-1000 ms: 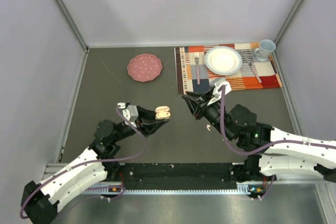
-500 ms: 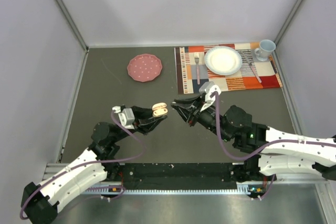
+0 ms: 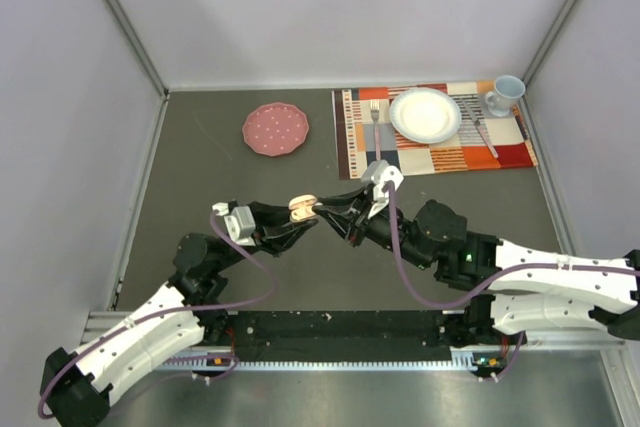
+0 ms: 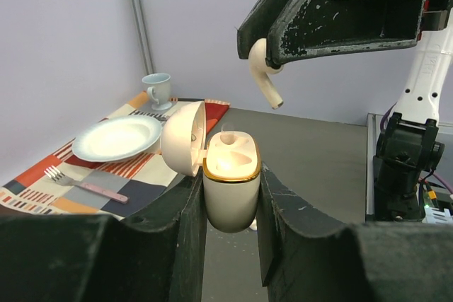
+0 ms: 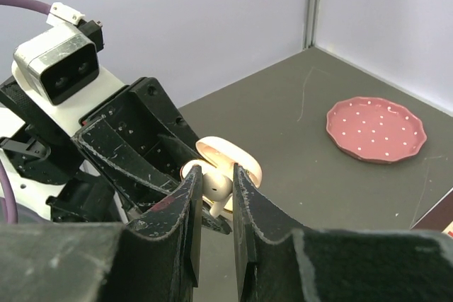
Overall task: Insert the wireless bluetooth earbuds into the charging case
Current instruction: Insert the right earbud into the right side groove of the charging case.
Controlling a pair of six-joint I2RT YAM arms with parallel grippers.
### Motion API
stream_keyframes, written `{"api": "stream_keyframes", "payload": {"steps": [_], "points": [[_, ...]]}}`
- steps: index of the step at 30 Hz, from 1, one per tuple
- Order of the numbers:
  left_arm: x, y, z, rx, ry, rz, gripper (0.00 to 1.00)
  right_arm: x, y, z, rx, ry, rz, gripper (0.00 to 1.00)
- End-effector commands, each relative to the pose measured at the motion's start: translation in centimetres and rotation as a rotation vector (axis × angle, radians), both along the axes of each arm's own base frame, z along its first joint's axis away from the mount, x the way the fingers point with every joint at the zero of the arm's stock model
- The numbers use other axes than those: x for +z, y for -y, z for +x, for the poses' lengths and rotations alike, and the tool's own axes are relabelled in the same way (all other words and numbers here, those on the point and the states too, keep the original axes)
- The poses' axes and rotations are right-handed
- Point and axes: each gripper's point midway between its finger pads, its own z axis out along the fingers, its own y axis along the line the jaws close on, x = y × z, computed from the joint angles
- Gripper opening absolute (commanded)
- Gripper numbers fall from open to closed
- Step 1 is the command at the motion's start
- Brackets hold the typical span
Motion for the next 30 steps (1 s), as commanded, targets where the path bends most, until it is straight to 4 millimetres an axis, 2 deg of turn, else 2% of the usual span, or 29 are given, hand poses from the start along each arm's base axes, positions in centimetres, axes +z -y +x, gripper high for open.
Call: {"api": "stream_keyframes", "payload": {"steps": [1,9,17,30], "points": [[1.4,-0.3,-0.6,-0.006,0.035,-0.038,0.0,3.7,-0.3,-0.8,0.029,0.047,0.08,0.0],[1.9,-0.6,-0.8,-0.01,0.026,-0.06,0.0,2.8,-0.3,0.1,-0.025,0.05,0.079,0.0],[1.7,-0.7,-0.5,0.006,0.003,-0.068,0.0,3.1,-0.8,0.2,-0.025,0.055,0.108,0.0],[2.4,-0.8,-0.2,0.015,-0.002,-0.097,0.0,1.6,-1.5,1.3,-0.073,0.065,0.095,0.0]]}}
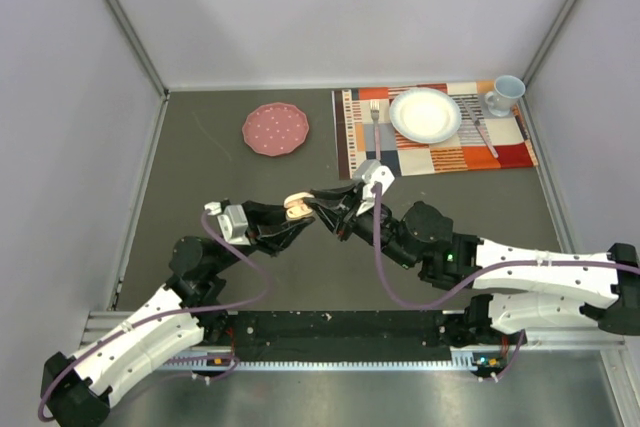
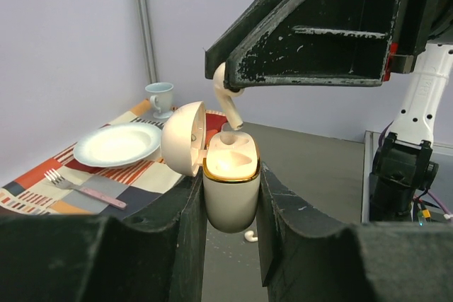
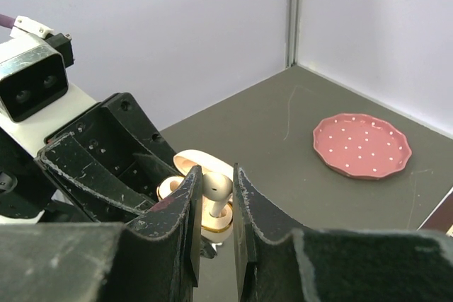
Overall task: Insert the wireless bluetooth earbuds into the charging case
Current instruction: Insert the right earbud into the right side groove of the charging case.
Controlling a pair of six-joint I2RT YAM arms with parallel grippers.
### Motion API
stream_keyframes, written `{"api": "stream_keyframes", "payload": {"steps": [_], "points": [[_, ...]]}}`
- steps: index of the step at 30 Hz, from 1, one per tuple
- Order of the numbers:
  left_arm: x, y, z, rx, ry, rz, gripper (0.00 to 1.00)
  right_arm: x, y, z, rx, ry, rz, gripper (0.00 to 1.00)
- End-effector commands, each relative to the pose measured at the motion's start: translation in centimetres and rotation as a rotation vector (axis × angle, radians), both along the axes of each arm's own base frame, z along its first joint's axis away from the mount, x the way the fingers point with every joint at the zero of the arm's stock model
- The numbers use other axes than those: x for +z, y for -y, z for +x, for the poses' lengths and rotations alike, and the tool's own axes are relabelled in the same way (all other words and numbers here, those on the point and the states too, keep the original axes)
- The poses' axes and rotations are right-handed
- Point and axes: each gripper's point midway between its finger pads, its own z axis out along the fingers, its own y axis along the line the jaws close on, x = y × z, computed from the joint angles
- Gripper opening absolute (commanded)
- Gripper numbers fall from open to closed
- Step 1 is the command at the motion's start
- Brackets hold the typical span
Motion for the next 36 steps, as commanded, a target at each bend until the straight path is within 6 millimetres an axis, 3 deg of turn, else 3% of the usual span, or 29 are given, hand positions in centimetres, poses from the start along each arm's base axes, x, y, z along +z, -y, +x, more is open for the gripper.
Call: {"api": "stream_keyframes", "payload": {"steps": [1,15,36], "points": [[1.5,-0.1,-0.2,-0.004,0.024,-0.048,0.0,1.2,-0.1,-0.2,-0.01,0.023,0.056,0.0],[1.9,-0.4,-0.3,0.001,0.019,-0.067,0.0,-1.0,-0.2,0.1,-0.032,0.04,-0.021,0.0],[1.8,-0.9,0.2,0.042,-0.004,-0.085,0.0,-3.5,-0.9,-2.2,0.115,0.069,-0.171,0.0]]}}
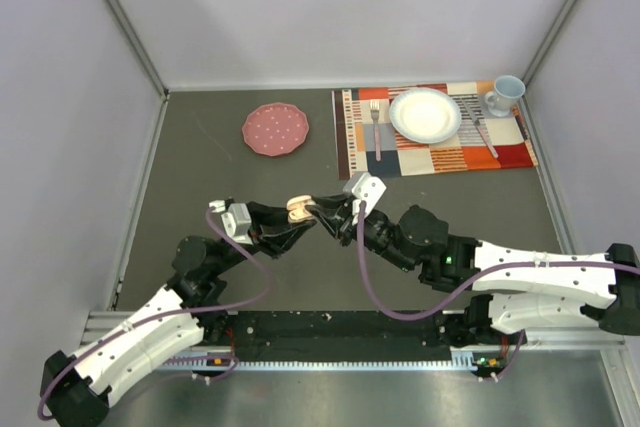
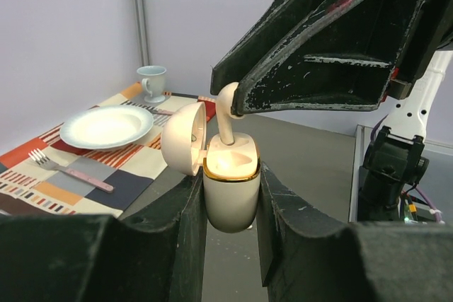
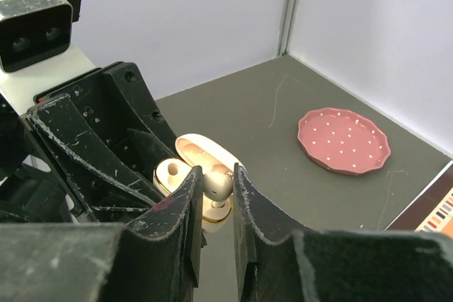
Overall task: Insert the wireless bluetooth earbuds into the charging case
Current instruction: Insert the right earbud into the right side groove of the charging case.
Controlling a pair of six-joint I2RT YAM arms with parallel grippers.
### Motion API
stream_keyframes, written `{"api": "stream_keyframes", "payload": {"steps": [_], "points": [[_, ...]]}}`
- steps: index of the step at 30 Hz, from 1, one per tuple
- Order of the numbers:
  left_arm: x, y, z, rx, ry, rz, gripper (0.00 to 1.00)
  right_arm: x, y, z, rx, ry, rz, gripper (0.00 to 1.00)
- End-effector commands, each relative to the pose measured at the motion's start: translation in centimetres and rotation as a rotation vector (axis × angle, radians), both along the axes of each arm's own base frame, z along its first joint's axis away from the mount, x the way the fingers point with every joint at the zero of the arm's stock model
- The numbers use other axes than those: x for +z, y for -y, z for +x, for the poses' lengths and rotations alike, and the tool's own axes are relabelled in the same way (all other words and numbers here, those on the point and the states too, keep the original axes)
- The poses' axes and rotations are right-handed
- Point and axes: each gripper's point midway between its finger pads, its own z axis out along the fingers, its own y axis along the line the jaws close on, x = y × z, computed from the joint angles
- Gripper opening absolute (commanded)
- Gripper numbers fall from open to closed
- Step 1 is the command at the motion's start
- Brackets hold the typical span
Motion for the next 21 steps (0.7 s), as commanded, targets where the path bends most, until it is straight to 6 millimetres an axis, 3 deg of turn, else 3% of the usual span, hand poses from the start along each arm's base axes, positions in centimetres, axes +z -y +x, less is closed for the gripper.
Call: {"api": "stream_keyframes", "payload": {"steps": [1,14,19,20,21], "points": [[2.76,-1.11,0.18,0.052,0.056,-0.088,0.0,-1.21,-0.8,-2.0,0.1,-0.01,-0.069,0.0],[2.25,-0.83,0.26,0.043,0.043,-0.073,0.0,-1.68,-1.07,-2.13,0.104,0.012,-0.139,0.0],[2.15,-0.86,0.3,0.046,0.041,-0.073,0.0,-1.82,-0.88,-1.8,0.075,-0.032,-0.125,0.25],[2.09,-0.88,0.32,0.048,0.04,-0.072,0.0,-1.56,-0.69,-1.7,0.065,-0.039,-0.111,0.38],[1.99,-0.91,0.38,0.051,0.038,-0.071,0.0,-1.38,-0.45,-1.38,0.044,-0.044,-0.101,0.44]]}}
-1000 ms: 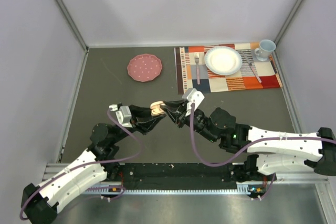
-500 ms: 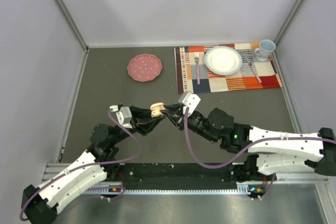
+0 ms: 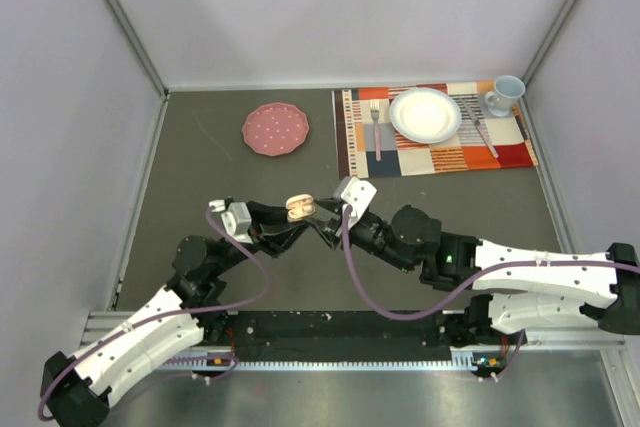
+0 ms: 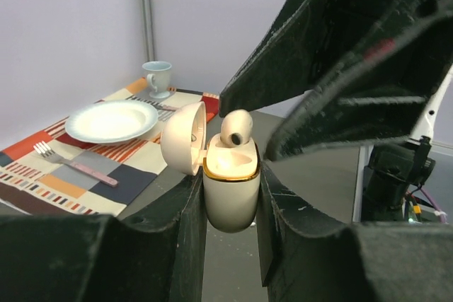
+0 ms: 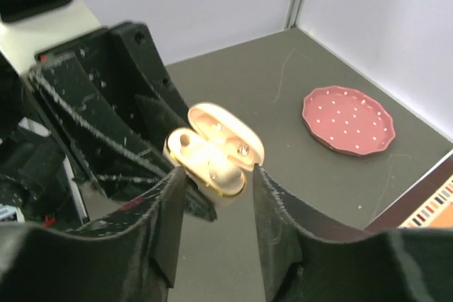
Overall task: Insert the wireless bluetooth earbuds into the charging case
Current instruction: Insert the right earbud into the right side groove of the charging case, then pick up the left earbud from the center of the board.
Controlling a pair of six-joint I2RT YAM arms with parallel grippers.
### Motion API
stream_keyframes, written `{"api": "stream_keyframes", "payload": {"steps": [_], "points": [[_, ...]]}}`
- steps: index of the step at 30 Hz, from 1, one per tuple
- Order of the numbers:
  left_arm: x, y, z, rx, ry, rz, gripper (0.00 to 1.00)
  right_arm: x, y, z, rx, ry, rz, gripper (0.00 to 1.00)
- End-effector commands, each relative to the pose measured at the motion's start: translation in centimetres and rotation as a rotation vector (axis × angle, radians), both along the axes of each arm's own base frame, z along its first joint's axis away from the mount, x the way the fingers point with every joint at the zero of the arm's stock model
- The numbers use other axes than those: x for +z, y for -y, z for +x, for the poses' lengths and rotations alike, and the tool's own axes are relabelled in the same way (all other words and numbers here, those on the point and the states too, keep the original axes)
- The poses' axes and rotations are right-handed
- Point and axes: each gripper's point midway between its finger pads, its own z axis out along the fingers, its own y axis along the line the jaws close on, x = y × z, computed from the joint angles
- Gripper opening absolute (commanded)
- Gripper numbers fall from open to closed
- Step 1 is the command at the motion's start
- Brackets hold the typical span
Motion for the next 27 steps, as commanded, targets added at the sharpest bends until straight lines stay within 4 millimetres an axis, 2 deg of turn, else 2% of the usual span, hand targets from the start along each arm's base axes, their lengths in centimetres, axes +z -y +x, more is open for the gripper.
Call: {"api": "stream_keyframes", "payload": {"steps": [1,2,5,9,11,12,13,14,17,18,19,20,21,23,24,25,26,27], "points": [[2.4,-0.8,0.2,0.042,0.053,-0.078,0.0,0.6,-0.2,-0.9,0.005,-0.055,0.024,0.51],[2.3,-0.8,0.2,0.042,0.052,-0.077,0.0,0.8,-0.1,-0.9,0.0,-0.057,0.033,0.6],[2.2,-0.8,0.2,0.042,0.049,-0.074,0.0,2.1,0.6,-0.7,-0.018,-0.072,0.083,0.75],[1.9,-0.9,0.3,0.047,0.046,-0.061,0.0,4.1,2.2,-0.6,-0.048,-0.084,0.178,0.81],[1.7,-0.9,0.3,0.053,0.044,-0.057,0.0,5.3,3.6,-0.3,-0.082,-0.081,0.231,0.83],[1.7,-1.0,0.3,0.055,0.045,-0.055,0.0,4.9,4.4,0.3,-0.127,-0.085,0.238,0.84],[1.7,-1.1,0.4,0.06,0.046,-0.057,0.0,5.7,5.5,0.5,-0.154,-0.08,0.277,0.84],[1.8,-1.2,0.3,0.064,0.048,-0.058,0.0,5.7,6.2,0.9,-0.19,-0.085,0.291,0.87],[1.6,-1.4,0.3,0.071,0.048,-0.057,0.0,3.8,9.7,3.8,-0.429,-0.142,0.297,0.9],[1.4,-1.4,0.3,0.073,0.043,-0.05,0.0,3.3,11.4,4.9,-0.539,-0.166,0.295,0.91],[1.3,-1.4,0.3,0.074,0.042,-0.048,0.0,2.8,12.1,5.5,-0.591,-0.238,0.34,0.91],[1.4,-1.5,0.2,0.074,0.045,-0.051,0.0,0.4,13.2,6.0,-0.652,-0.272,0.249,0.92],[1.3,-1.4,0.3,0.076,0.04,-0.045,0.0,0.4,14.4,7.0,-0.716,-0.353,0.33,0.93],[1.3,-1.6,0.2,0.078,0.041,-0.047,0.0,-1.9,15.6,7.2,-0.745,-0.428,0.298,0.93],[1.3,-1.6,0.2,0.078,0.042,-0.048,0.0,-2.5,16.5,8.0,-0.776,-0.47,0.337,0.93],[1.2,-1.7,0.2,0.083,0.038,-0.047,0.0,-3.0,16.6,8.1,-0.766,-0.5,0.347,0.93],[1.2,-1.7,0.2,0.083,0.039,-0.049,0.0,-4.4,16.5,7.9,-0.742,-0.548,0.328,0.94],[1.1,-1.7,0.2,0.081,0.036,-0.047,0.0,-4.9,17.2,8.5,-0.766,-0.593,0.371,0.94]]}}
